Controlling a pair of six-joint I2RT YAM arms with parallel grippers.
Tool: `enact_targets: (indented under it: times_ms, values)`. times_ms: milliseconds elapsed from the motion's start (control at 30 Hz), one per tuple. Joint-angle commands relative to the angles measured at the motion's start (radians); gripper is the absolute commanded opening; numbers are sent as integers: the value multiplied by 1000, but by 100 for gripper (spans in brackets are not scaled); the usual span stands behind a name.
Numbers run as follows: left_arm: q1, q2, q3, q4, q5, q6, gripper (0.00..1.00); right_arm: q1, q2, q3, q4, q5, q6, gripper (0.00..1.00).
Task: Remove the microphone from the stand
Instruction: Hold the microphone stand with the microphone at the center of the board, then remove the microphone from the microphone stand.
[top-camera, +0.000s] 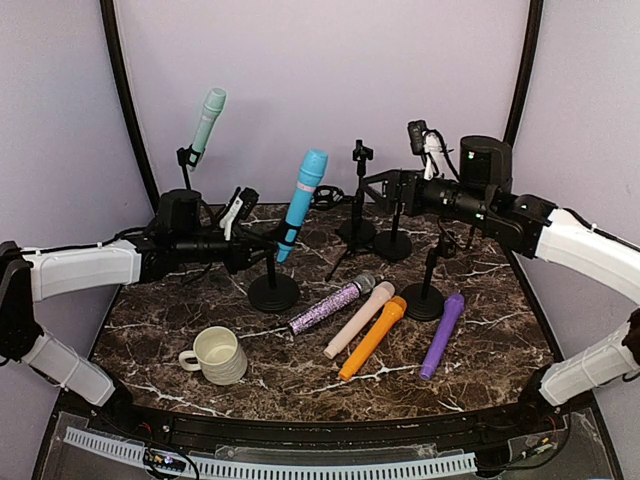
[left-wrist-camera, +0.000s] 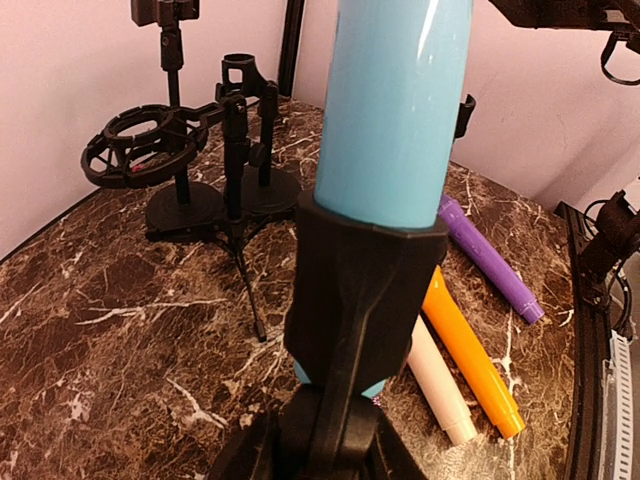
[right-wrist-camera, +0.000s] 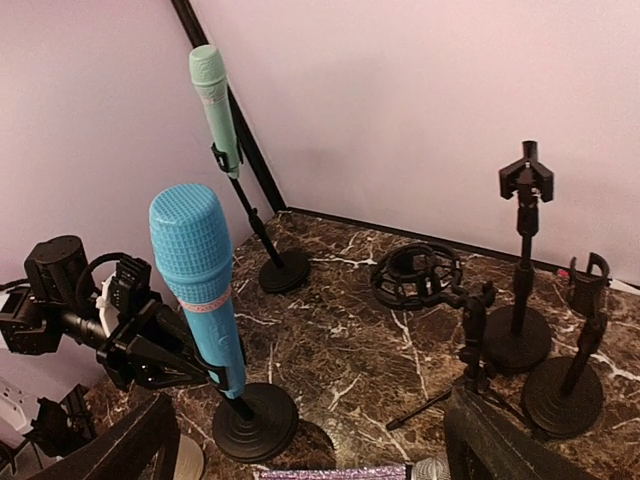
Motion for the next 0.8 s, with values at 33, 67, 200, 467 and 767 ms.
enact_targets:
  times_ms: [33,67,200,467,767]
  values:
    - [-12,-14,51,75,75,11,0,59,94,81,83,-79,15,94]
    - [-12,-17,42,113,75,4,0,70,116,96,90,-80,23,95]
    - [-13,-22,6,172,93,-2,0,98,208,168,106,-78,53,97]
    - [-14,-27,-11,160,81,29,0,145,348,285,155,-106,54,98]
    - [-14,22,-19,139,79,107,0,145,476,379,189,-22,24,74]
